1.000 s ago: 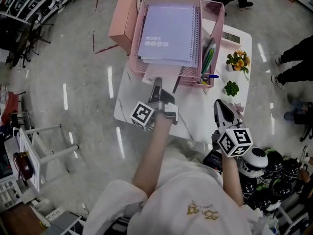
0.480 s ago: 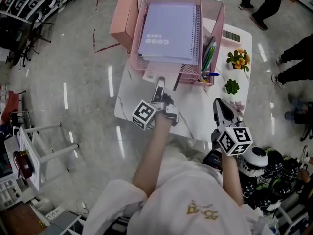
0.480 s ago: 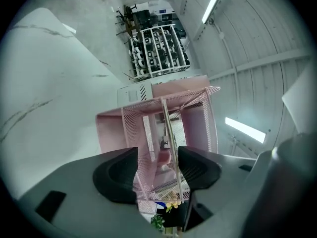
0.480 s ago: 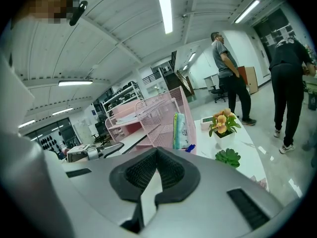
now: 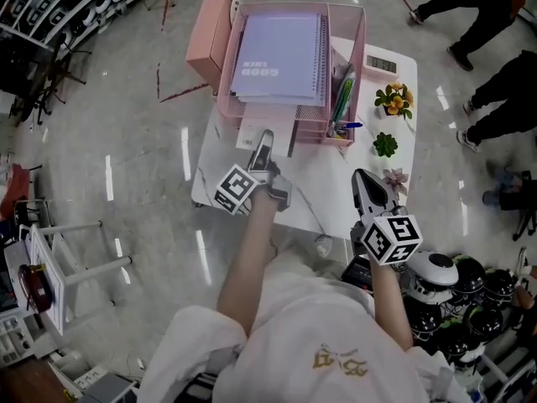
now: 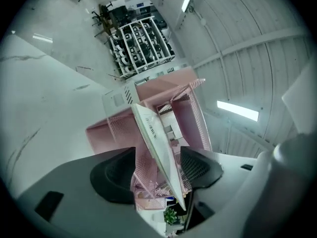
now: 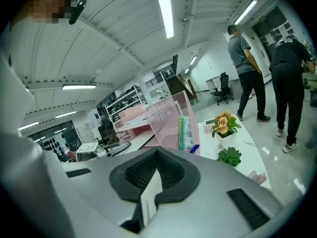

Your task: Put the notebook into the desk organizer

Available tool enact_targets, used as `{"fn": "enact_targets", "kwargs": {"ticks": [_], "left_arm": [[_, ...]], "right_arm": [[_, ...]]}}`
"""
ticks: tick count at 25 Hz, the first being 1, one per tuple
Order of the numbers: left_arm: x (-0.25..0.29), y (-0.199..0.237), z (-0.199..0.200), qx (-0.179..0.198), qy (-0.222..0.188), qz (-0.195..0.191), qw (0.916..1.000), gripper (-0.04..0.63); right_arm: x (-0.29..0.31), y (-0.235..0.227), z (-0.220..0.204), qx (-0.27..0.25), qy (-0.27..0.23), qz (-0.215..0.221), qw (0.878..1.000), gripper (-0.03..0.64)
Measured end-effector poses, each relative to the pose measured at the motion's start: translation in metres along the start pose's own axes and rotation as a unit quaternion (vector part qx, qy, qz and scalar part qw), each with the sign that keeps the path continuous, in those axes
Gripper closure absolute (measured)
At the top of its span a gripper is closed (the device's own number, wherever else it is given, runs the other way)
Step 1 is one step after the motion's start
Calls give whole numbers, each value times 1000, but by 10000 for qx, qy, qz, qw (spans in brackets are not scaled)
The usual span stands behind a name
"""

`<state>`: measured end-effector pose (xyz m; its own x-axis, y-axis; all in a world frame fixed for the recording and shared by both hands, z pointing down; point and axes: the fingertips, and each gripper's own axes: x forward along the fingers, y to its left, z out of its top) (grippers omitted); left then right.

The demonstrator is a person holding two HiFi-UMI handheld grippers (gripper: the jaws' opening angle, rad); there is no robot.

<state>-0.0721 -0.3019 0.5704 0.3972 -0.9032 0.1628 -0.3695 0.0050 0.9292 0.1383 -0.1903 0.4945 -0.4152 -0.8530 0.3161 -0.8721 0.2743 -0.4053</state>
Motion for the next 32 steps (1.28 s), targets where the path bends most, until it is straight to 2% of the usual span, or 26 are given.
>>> {"fn": "enact_targets", "kwargs": {"ticks": [3, 6, 8, 10, 13, 16, 19, 21, 24, 25, 29, 32], "left_arm": [[11, -3, -2, 242, 226, 148, 9993, 248], [0, 0, -4, 261, 223, 285, 9990, 171], [-11, 1, -7, 294, 206, 287, 9989, 156], [-27, 2, -12, 508, 234, 312, 9979, 161], [-55, 3, -18, 1061, 221, 438, 9931, 222], [-81, -2, -19, 1652, 140, 532, 9847, 297], [-101, -20, -20, 2097, 92, 422, 9768, 382], [-109, -39, -20, 2509, 76, 231, 9677, 446], [-116, -73, -31, 3202, 268, -173, 9468, 525], [-119, -82, -35, 3371, 354, -281, 9404, 570], [-123, -107, -47, 3813, 481, -419, 9222, 577], [-124, -114, -50, 3955, 466, -436, 9162, 578]], "right_arm": [[-8, 2, -2, 20, -28, -28, 10000, 609], [-13, 4, 2, -2, -89, -24, 10000, 609], [-14, 4, 7, -28, -142, -20, 9999, 609], [-17, 6, 9, -55, -173, -2, 9998, 609], [-20, 14, 10, -123, -207, 72, 9997, 609], [-23, 22, 11, -199, -289, 163, 9993, 609], [-29, 33, 12, -269, -362, 259, 9986, 609], [-33, 38, 13, -309, -413, 317, 9982, 609], [-42, 45, 15, -378, -496, 377, 9973, 609], [-44, 47, 16, -398, -523, 393, 9971, 609], [-51, 51, 20, -447, -621, 428, 9961, 609], [-54, 52, 25, -494, -684, 418, 9956, 609]]}}
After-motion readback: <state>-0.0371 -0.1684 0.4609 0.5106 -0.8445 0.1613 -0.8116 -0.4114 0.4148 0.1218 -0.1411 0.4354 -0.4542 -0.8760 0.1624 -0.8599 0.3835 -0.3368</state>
